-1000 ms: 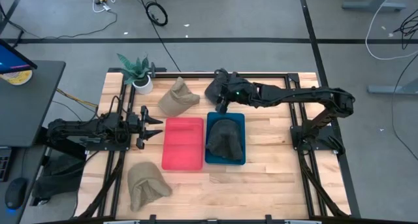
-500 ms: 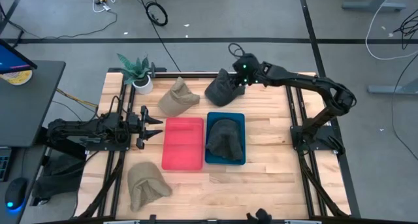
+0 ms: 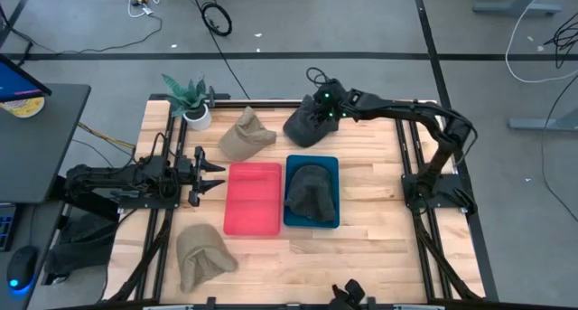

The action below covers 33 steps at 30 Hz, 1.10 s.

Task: Pick & Place hat
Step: Put the black cap into the blue bin

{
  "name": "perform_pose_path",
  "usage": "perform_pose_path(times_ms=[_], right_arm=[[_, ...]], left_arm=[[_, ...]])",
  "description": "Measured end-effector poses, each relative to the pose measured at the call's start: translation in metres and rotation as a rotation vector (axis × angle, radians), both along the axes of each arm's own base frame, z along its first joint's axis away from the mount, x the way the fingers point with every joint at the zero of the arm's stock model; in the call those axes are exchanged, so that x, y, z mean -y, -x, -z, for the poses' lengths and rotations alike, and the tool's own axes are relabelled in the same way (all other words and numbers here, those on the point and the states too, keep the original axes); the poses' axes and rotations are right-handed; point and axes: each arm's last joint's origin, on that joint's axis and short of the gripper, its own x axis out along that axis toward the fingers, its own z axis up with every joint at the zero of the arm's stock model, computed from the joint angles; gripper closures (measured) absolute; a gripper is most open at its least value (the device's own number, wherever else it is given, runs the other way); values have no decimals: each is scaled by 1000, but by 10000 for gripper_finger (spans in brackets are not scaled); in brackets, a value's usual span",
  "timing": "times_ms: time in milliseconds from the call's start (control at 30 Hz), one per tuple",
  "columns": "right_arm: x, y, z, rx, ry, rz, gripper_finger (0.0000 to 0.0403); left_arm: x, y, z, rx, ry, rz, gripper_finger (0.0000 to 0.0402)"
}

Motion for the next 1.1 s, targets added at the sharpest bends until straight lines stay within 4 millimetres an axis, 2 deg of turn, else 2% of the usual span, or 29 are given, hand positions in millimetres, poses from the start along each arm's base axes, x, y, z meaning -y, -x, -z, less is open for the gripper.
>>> perform_pose_path(times_ms=[233, 633, 900, 1100], right_arm=[[10, -6, 26, -22, -42, -9, 190], [27, -4, 67, -56, -179, -86, 190], [27, -5, 68, -46, -178, -80, 190], [25, -8, 67, 29, -280, 41, 190]], left_arm=[[0, 0, 0, 0, 0, 0, 218], [0, 0, 0, 0, 0, 0, 218], [0, 0, 0, 0, 0, 0, 218], [0, 0, 0, 0, 0, 0, 218]])
